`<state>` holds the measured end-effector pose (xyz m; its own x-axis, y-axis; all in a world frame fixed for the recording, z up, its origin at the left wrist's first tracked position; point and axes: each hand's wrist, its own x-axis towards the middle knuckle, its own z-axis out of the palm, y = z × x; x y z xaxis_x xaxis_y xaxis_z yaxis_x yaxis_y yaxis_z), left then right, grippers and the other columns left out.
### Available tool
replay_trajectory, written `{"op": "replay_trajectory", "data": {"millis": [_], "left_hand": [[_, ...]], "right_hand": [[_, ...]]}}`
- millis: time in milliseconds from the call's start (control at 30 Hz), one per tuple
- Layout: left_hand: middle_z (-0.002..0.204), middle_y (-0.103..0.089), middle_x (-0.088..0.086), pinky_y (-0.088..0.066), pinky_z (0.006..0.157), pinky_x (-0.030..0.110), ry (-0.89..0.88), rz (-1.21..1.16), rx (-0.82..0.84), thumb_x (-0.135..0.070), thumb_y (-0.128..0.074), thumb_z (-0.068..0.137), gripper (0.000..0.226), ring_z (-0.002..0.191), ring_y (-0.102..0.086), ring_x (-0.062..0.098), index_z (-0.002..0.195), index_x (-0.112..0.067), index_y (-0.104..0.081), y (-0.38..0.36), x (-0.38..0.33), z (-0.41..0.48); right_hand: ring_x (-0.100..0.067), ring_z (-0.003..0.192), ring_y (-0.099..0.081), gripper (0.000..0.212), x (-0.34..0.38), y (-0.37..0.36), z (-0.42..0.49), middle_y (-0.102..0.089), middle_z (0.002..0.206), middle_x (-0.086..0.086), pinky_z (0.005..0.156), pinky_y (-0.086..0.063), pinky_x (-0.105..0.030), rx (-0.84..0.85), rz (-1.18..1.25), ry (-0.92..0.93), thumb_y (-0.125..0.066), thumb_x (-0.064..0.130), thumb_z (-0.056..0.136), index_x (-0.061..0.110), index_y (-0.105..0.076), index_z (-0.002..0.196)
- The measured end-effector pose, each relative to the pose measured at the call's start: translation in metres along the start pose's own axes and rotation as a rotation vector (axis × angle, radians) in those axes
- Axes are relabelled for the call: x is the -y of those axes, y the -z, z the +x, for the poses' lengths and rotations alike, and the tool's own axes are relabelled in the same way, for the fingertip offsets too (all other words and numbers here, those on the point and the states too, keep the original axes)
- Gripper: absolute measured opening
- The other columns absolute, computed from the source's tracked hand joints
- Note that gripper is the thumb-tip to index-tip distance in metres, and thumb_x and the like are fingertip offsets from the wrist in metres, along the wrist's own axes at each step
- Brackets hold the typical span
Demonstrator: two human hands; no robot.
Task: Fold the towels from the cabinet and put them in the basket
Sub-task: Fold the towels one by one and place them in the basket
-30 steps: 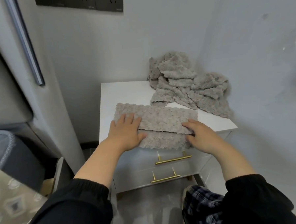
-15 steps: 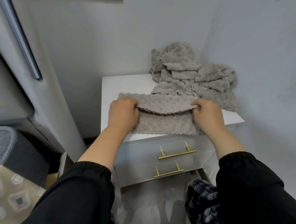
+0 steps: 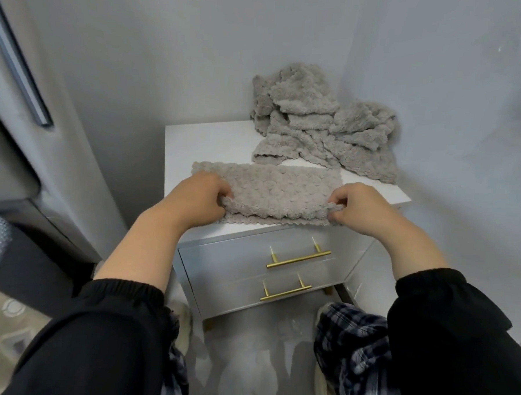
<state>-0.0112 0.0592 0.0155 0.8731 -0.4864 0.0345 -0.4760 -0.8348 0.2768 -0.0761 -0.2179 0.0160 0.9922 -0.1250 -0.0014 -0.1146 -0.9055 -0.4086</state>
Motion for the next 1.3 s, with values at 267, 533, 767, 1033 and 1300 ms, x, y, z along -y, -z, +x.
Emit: {"op": "replay_trajectory", "data": {"millis": [267,533,767,1033,1300], "left_hand": [[0.071,-0.05,-0.007,-0.031,0.058,0.029,0.032,-0.058,-0.142,0.004,-0.054,0.073,0.026,0.075,-0.048,0.021,0.075,-0.023,-0.052,0.0,-0.002,0.003],[0.075,-0.045,0.0,-0.029,0.06,0.031,-0.07,0.042,-0.414,0.017,-0.047,0.064,0.032,0.078,-0.04,0.022,0.067,-0.015,-0.044,0.005,-0.004,0.008],[0.069,-0.058,-0.003,-0.04,0.059,0.027,0.027,0.031,0.072,0.007,-0.046,0.068,0.032,0.071,-0.055,0.02,0.056,-0.022,-0.051,-0.005,0.004,0.005],[0.13,-0.052,0.006,-0.036,0.103,0.041,-0.119,-0.003,-0.088,-0.033,-0.032,0.084,0.051,0.123,-0.041,0.026,0.125,-0.017,-0.058,-0.018,-0.014,0.011],[0.161,0.0,-0.001,-0.006,0.119,0.045,-0.145,0.212,0.116,-0.06,-0.027,0.095,0.067,0.148,0.001,0.021,0.152,-0.033,-0.004,-0.044,-0.035,0.011]], "right_hand": [[-0.02,0.071,-0.051,0.009,-0.008,0.005,0.003,-0.059,0.071,-0.003,0.056,-0.035,-0.027,-0.099,0.032,0.004,-0.067,0.002,0.075,0.01,-0.07,0.079],[-0.022,0.079,-0.048,0.024,-0.012,0.007,0.006,-0.051,0.083,0.0,0.065,-0.031,-0.029,-0.386,0.032,0.11,-0.06,-0.01,0.071,0.014,-0.06,0.076],[-0.016,0.085,-0.051,0.025,-0.017,0.004,0.0,-0.059,0.094,-0.002,0.07,-0.038,-0.025,0.013,-0.054,0.031,-0.062,-0.002,0.076,0.017,-0.071,0.089],[-0.025,0.073,-0.061,0.033,-0.027,0.015,-0.002,-0.067,0.083,-0.013,0.066,-0.046,-0.028,-0.086,0.285,-0.309,-0.038,-0.005,0.082,0.012,-0.064,0.069],[-0.022,0.072,-0.069,0.032,-0.019,0.016,-0.009,-0.071,0.079,-0.013,0.069,-0.053,-0.031,0.208,0.519,-0.452,-0.065,0.036,0.089,0.004,-0.062,0.085]]}}
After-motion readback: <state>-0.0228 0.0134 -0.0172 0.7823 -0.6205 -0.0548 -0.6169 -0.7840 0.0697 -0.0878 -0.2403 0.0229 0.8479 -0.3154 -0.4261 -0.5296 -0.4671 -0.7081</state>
